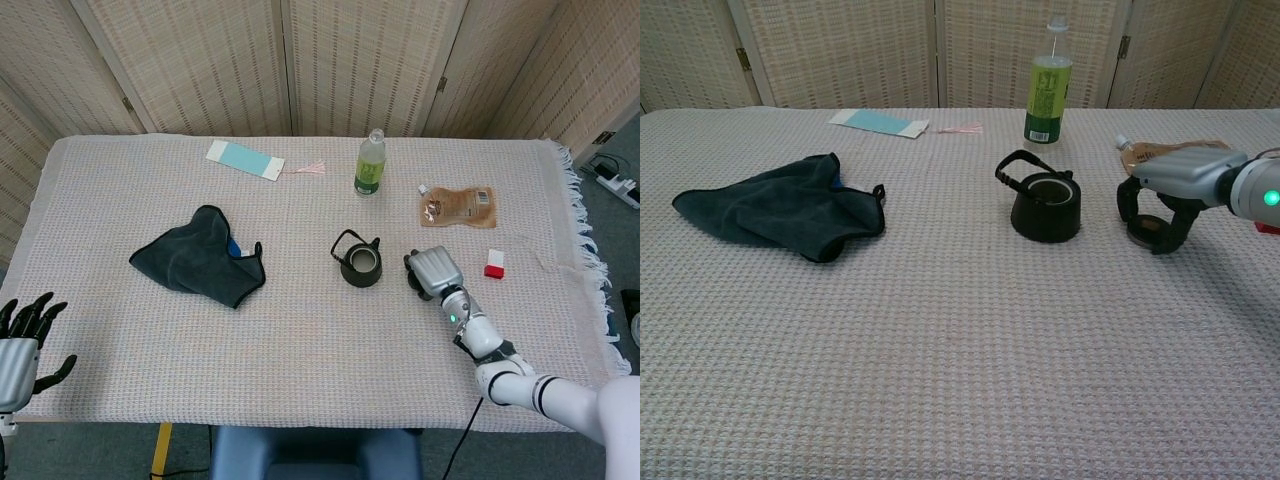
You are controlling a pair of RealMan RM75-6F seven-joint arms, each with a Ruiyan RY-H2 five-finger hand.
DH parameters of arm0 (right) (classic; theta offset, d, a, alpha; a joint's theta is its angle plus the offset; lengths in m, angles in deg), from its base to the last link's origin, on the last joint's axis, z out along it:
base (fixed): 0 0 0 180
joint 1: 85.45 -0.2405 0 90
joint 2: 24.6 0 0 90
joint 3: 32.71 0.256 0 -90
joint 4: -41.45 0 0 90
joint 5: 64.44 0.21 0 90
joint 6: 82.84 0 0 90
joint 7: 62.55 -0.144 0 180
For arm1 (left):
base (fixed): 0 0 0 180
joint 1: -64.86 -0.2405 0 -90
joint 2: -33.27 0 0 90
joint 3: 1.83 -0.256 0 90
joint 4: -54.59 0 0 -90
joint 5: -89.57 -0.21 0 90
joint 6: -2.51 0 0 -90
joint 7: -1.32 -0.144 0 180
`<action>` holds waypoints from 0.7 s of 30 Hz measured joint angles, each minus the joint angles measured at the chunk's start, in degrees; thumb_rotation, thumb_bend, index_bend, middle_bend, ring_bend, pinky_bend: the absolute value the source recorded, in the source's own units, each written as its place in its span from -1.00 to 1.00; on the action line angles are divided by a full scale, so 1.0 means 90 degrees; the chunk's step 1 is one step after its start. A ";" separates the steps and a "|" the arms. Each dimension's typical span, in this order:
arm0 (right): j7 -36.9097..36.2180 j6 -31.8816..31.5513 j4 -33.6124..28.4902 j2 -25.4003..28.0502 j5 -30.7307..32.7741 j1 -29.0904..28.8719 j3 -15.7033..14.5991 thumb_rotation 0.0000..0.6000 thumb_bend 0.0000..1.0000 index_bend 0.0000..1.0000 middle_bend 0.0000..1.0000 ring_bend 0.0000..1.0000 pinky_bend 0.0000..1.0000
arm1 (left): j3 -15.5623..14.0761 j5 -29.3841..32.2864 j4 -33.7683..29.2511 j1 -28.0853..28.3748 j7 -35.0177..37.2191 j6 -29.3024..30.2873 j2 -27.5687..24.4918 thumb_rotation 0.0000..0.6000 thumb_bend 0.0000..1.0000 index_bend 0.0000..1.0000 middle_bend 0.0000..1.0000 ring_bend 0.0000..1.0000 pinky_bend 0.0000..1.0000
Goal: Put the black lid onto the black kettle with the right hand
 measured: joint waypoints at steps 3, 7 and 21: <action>0.0015 -0.0036 -0.0010 -0.0024 0.0031 -0.0028 0.0000 1.00 -0.42 -0.25 -0.21 0.52 0.66 | -0.0005 -0.0002 0.0029 -0.0017 0.0034 0.0017 0.0008 1.00 -0.53 -0.70 -0.90 -0.76 -1.00; 0.0031 -0.0103 -0.0130 0.0019 0.0021 -0.0035 -0.0011 1.00 -0.38 -0.23 -0.18 0.53 0.66 | -0.0014 -0.0001 0.0068 -0.0044 0.0079 0.0041 0.0012 1.00 -0.52 -0.70 -0.90 -0.76 -1.00; 0.0329 -0.0400 -0.1839 0.0960 -0.0005 -0.0343 0.0265 1.00 -0.38 -0.21 -0.17 0.55 0.66 | 0.0005 -0.0042 0.0070 -0.0066 0.0108 0.0103 -0.0013 1.00 -0.53 -0.71 -0.90 -0.76 -1.00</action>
